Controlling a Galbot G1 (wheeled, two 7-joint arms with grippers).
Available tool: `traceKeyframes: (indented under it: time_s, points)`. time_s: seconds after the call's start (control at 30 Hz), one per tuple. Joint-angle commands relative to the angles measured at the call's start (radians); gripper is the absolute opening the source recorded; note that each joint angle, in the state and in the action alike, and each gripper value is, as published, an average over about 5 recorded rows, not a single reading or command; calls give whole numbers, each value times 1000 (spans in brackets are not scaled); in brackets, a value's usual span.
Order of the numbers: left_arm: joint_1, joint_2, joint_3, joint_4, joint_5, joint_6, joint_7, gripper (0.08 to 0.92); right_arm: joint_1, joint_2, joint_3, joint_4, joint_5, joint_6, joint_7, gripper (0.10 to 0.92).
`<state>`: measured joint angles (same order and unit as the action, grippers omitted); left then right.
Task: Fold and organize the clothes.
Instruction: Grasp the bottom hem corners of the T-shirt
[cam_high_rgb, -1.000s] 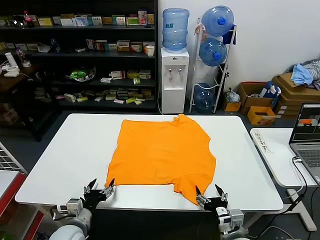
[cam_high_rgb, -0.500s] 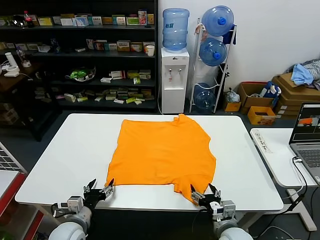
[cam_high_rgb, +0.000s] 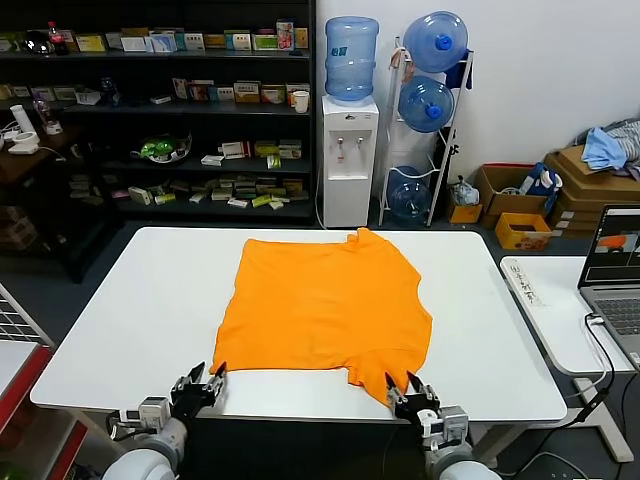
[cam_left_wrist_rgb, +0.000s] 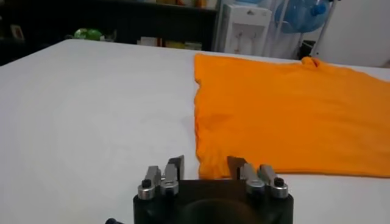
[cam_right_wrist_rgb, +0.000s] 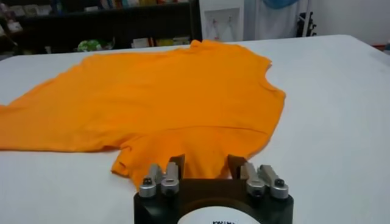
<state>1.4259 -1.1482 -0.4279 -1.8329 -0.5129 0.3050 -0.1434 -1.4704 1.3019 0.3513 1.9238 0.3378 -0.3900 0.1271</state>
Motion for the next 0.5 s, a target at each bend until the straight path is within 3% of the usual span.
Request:
traceKeyframes:
  time_s: [0.03, 0.27, 0.37, 0.5]
  points:
    - [-7, -3, 2, 24, -3, 0, 3, 412, -8, 0, -2, 5, -3, 2, 2, 332]
    - [-12, -4, 4, 24, -6, -7, 6, 212, -18, -3, 7, 13, -5, 24, 2, 147]
    - [-8, -1, 3, 6, -29, -8, 1, 130, -29, -7, 8, 27, 0, 35, 6, 125]
    - [10, 16, -3, -61, -187, 24, -34, 92, -68, -30, 7, 66, 30, 51, 22, 125]
